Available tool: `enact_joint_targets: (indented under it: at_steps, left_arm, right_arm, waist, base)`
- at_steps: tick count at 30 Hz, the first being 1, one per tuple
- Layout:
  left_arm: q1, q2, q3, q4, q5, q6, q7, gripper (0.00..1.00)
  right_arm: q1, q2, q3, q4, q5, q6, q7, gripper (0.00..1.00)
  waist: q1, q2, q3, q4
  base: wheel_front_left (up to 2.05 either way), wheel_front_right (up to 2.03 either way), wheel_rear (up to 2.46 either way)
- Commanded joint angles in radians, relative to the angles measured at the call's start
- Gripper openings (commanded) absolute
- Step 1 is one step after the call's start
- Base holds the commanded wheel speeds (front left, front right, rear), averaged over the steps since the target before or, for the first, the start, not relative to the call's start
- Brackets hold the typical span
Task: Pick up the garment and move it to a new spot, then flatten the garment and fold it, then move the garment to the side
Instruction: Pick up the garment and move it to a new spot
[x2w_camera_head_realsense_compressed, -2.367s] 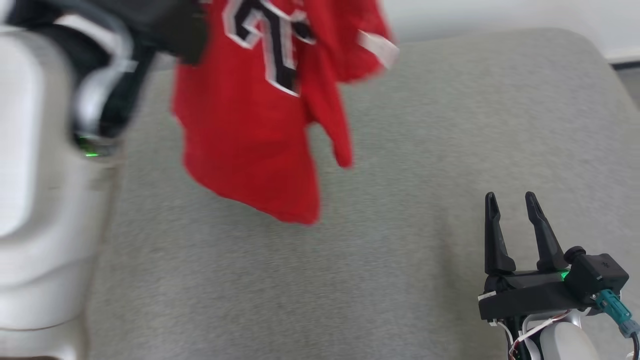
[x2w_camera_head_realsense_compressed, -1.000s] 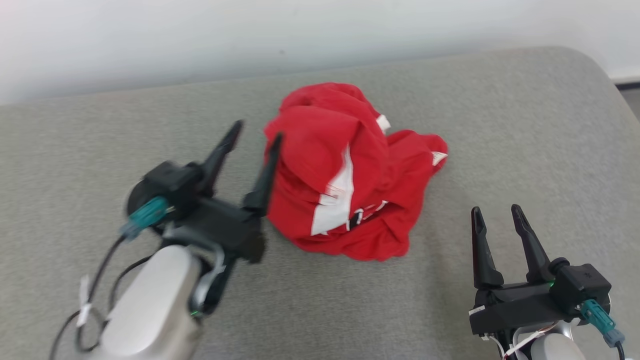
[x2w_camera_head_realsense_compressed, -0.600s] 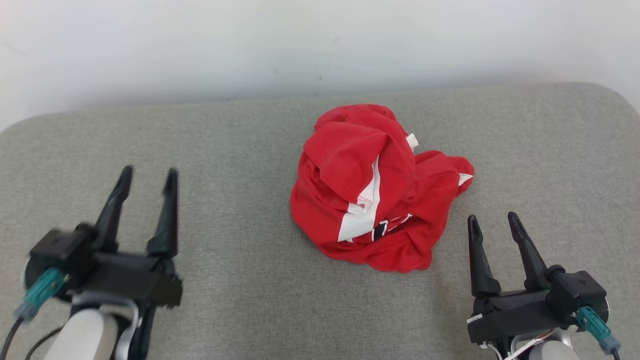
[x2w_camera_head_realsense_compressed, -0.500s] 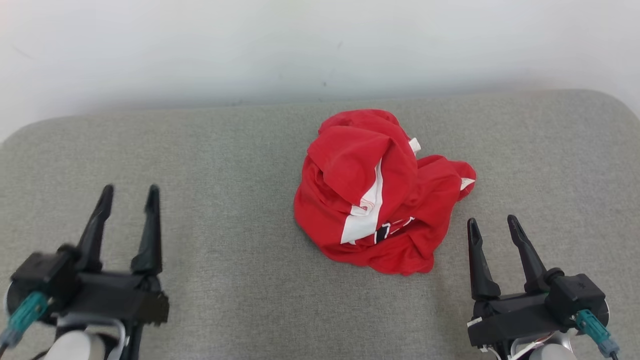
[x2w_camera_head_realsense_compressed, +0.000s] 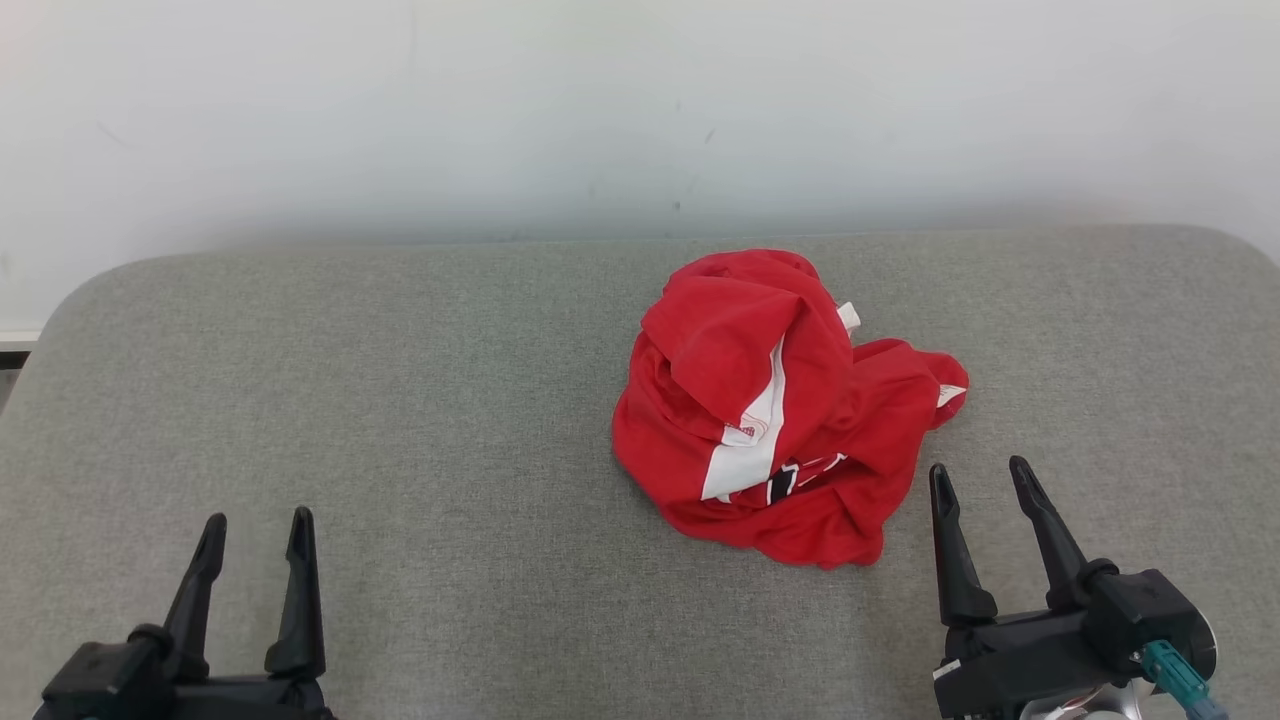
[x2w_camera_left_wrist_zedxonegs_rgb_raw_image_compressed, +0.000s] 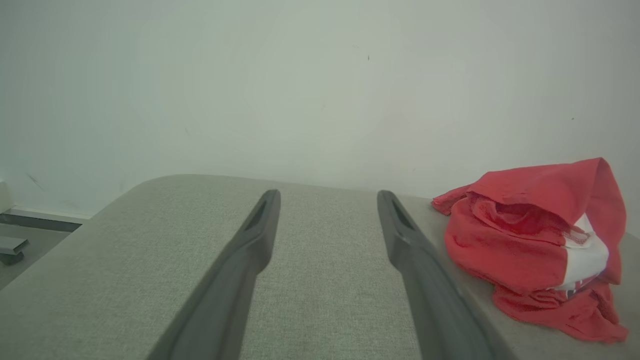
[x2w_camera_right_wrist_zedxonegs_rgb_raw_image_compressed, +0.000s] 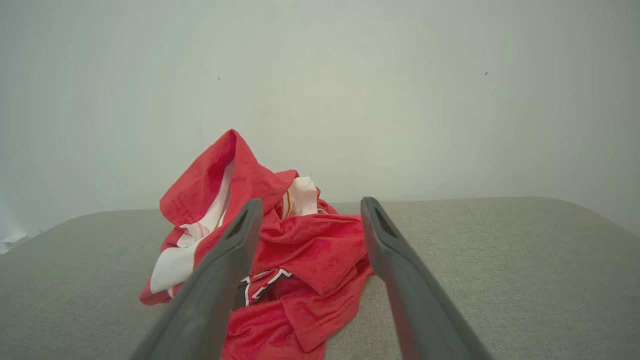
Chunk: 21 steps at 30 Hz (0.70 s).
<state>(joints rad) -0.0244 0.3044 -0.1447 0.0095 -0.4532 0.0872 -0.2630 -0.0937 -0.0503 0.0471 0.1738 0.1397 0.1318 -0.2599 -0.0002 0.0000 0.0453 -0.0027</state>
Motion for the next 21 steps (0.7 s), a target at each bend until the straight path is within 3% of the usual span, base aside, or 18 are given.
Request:
enact_joint_targets:
  at_steps: [1, 21]
  left_arm:
    - [0.017, -0.007, 0.009, 0.002, 0.015, -0.007, -0.002, 1.00]
    - [0.025, -0.077, 0.055, 0.036, 0.078, -0.069, -0.002, 1.00]
  right_arm:
    - [0.012, 0.000, 0.002, -0.003, -0.003, -0.002, 0.002, 1.00]
    - [0.031, 0.000, 0.008, -0.013, -0.001, -0.002, 0.019, 1.00]
  waist:
    - [0.0002, 0.0000, -0.002, 0.002]
    - [0.0002, 0.0000, -0.009, -0.003]
  base:
    - [0.00, 0.00, 0.00]
    - [0.00, 0.00, 0.00]
